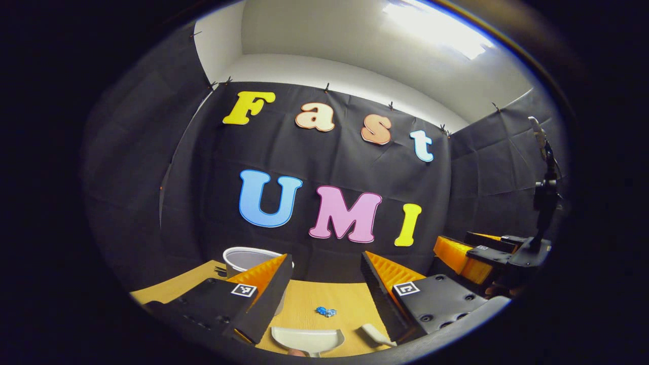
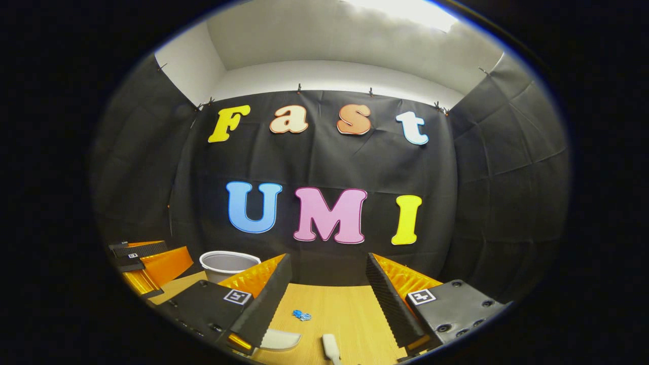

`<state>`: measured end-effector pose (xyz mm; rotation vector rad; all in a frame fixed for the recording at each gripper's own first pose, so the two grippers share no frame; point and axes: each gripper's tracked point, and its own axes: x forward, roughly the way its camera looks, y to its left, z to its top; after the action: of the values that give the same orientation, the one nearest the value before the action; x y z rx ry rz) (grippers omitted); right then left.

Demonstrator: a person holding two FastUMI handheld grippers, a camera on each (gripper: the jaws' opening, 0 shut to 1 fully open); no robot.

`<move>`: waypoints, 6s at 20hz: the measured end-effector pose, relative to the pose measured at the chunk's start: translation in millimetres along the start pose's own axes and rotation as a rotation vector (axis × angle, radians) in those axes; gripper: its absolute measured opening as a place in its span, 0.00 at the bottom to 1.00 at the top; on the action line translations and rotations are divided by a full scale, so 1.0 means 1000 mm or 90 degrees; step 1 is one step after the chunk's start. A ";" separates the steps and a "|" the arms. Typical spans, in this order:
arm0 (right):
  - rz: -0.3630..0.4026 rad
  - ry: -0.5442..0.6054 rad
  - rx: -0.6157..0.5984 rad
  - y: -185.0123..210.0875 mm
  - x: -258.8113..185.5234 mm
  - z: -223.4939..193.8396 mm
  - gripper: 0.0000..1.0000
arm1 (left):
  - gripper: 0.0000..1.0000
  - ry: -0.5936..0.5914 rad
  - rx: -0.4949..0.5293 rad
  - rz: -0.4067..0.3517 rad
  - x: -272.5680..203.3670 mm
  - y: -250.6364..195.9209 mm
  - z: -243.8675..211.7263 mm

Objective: Pick up the small broom and dustpan from the desktop, sweep the trash into the dustpan with the broom, and then empty the trash into the garbage bin.

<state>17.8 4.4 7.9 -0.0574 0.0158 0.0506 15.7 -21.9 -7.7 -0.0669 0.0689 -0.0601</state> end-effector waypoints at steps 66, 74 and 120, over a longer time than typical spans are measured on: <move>-0.057 0.144 -0.028 -0.078 0.002 -0.097 0.89 | 0.67 0.995 -0.013 0.106 0.005 0.013 -0.374; -0.088 0.153 -0.019 -0.084 -0.007 -0.091 0.95 | 0.37 1.016 -0.029 0.080 0.014 0.010 -0.388; 0.108 1.119 -0.002 -0.022 -0.074 -0.446 0.28 | 0.30 0.937 -0.055 -0.013 0.006 0.022 -0.385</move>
<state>-61.7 -47.4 -434.8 -0.0875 1.7784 0.1569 -4.2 -24.8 -392.7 -0.0977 1.5431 -0.1168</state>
